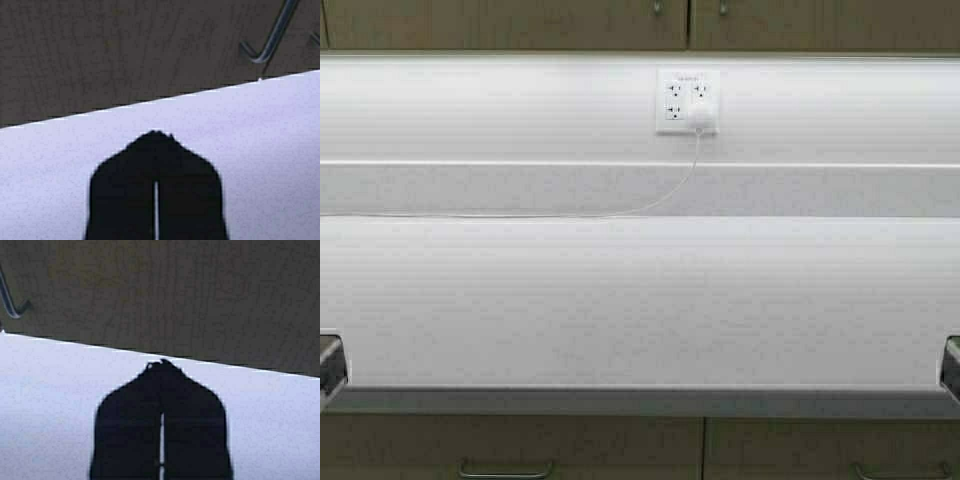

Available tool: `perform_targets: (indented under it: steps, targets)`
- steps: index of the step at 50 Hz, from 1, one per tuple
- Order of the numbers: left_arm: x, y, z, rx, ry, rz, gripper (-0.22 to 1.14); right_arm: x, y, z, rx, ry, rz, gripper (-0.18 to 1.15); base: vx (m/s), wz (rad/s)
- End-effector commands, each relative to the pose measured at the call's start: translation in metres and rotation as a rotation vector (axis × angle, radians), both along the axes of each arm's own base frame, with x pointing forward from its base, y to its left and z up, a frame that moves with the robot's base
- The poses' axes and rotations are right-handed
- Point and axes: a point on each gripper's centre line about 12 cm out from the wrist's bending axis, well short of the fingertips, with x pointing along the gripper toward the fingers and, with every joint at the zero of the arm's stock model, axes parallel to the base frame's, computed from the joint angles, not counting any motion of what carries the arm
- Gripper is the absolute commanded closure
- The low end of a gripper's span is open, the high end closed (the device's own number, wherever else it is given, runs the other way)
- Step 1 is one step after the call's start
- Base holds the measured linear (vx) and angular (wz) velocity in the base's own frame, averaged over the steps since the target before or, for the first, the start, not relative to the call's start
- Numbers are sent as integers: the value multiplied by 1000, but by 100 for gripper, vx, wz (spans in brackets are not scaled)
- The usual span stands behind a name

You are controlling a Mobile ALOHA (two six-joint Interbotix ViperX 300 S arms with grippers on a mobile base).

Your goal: Open the cabinet, put the pot inside, then close it

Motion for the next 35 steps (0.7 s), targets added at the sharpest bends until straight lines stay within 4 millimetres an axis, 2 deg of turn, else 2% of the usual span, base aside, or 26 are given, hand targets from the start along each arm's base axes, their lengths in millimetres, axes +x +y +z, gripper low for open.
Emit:
perform_targets:
  steps: [1, 35]
  targets:
    - [-1, -1, 10, -16, -26, -3, 86, -1, 1, 10, 5, -31, 5, 88, 0, 0]
    - [-1, -1, 8, -13, -23, -3, 86, 0, 1, 8, 1, -25, 5, 88, 0, 0]
